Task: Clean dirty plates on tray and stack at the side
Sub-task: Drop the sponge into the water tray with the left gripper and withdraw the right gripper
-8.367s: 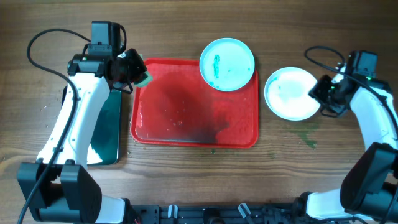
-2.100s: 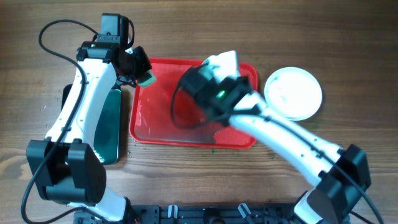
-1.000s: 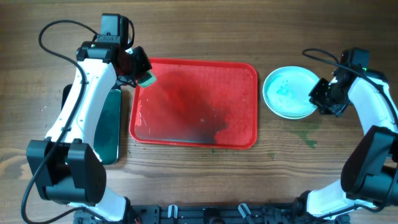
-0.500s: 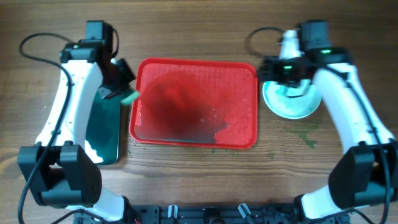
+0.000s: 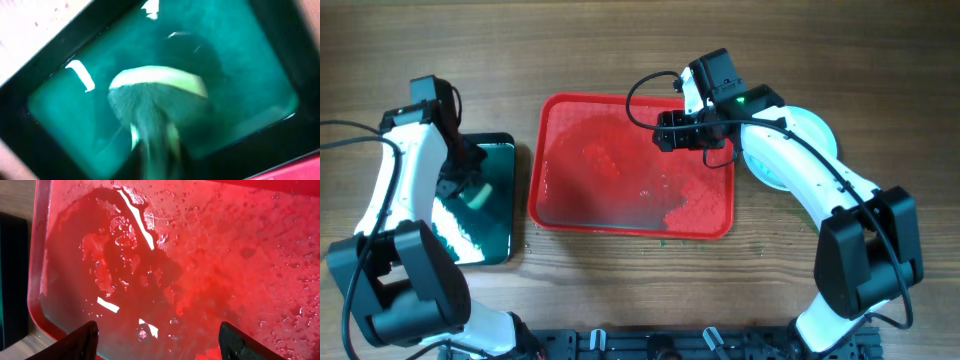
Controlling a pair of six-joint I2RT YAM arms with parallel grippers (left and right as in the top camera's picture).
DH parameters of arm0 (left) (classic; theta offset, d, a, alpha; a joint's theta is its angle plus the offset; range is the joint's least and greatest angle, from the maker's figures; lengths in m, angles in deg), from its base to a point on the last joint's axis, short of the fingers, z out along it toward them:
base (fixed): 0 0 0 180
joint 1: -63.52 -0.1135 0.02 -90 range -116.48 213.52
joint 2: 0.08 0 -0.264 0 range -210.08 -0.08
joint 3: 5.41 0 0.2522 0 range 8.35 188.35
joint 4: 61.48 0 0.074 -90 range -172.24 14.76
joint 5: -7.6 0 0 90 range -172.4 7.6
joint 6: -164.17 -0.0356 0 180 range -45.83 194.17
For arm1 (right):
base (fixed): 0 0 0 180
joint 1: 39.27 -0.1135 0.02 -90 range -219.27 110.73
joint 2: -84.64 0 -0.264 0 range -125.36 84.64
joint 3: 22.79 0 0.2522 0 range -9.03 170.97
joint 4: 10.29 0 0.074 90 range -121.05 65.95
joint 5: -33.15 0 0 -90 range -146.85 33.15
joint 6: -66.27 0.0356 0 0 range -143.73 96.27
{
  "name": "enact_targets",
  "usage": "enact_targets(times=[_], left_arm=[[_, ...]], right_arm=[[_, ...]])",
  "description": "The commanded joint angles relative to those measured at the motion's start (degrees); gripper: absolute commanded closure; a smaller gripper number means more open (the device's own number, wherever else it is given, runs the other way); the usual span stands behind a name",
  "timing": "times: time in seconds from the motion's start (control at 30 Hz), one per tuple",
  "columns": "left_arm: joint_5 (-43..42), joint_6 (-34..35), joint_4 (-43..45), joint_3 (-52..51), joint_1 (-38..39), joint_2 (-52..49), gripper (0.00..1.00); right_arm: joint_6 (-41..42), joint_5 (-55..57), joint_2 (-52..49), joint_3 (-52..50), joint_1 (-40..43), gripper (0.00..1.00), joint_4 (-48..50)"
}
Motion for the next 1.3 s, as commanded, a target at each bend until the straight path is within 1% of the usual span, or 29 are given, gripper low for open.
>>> enact_targets(times=[0.0, 0.03, 0.07, 0.13, 0.2, 0.27, 0.3, 0.37, 0.43, 0.53, 0.57, 0.7, 0.8, 0.93, 1.1, 1.17, 1.27], left_arm=[[-2.86, 1.01, 3.63, -0.26, -0.31, 0.96, 0.07], [-4.33, 1.01, 3.91, 0.07, -0.31, 1.05, 0.0], [-4.87, 1.01, 3.8, 0.68, -0.28, 1.22, 0.0], [-4.92, 1.01, 3.06, 2.45, -0.28, 2.4, 0.0], [-4.9, 0.98, 0.74, 6.05, -0.28, 4.68, 0.0], [-4.9, 1.03, -1.62, 10.32, -0.28, 8.68, 0.0], [-4.9, 1.03, -1.7, 11.47, -0.28, 11.74, 0.0], [-4.9, 1.01, -1.55, 11.52, -0.28, 15.45, 0.0], [-4.9, 1.01, -1.55, 11.52, -0.28, 17.86, 0.0], [-4.9, 1.01, -1.55, 11.52, -0.28, 20.0, 0.0], [-4.9, 1.01, -1.55, 11.52, -0.28, 20.04, 0.0], [-4.9, 1.01, -1.57, 11.47, -0.28, 19.87, 0.0], [-4.87, 1.01, -1.57, 11.47, -0.28, 19.87, 0.0], [-4.9, 1.01, -1.57, 11.47, -0.28, 19.87, 0.0], [-4.87, 1.01, -1.55, 11.47, -0.28, 19.87, 0.0], [-4.87, 1.01, -1.57, 11.47, -0.28, 19.87, 0.0], [-4.87, 1.01, -1.57, 11.47, -0.28, 19.87, 0.0]], right_arm=[[-1.68, 0.72, -0.96, 0.63, -0.09, 0.23, 0.26], [-2.03, 1.14, -0.96, 0.63, -0.07, 0.22, 0.24], [-2.29, 1.57, -0.94, 0.66, -0.02, 0.2, 0.24], [-2.29, 1.73, -0.94, 0.79, 0.04, 0.19, 0.26], [-2.36, 1.73, -0.76, 1.75, 0.04, 0.16, -0.61], [-2.8, 2.89, 0.09, 4.76, 0.09, 0.15, -3.43], [-2.82, 5.92, 0.94, 7.54, 0.09, 0.15, -5.92], [-3.67, 10.78, 2.82, 12.07, 0.09, 0.15, -9.88], [-5.62, 13.03, 4.85, 16.11, 0.09, 0.15, -13.92], [-5.7, 15.13, 10.58, 21.24, 0.09, 0.15, -20.2], [-5.73, 15.96, 13.55, 22.51, 0.09, 0.0, -22.51], [-5.73, 18.05, 24.3, 23.08, 0.09, 0.0, -28.37], [-5.73, 18.05, 30.56, 23.08, 0.09, 0.0, -28.61], [-7.21, 18.58, 34.23, 23.08, 0.09, 0.0, -30.77], [-6.97, 27.08, 35.06, 22.95, 0.09, 0.0, -30.99], [-7.08, 29.79, 34.93, 21.59, 0.15, 0.0, -29.62], [-11.3, 29.68, 37.62, 16.11, 2.21, 0.0, -21.57]])
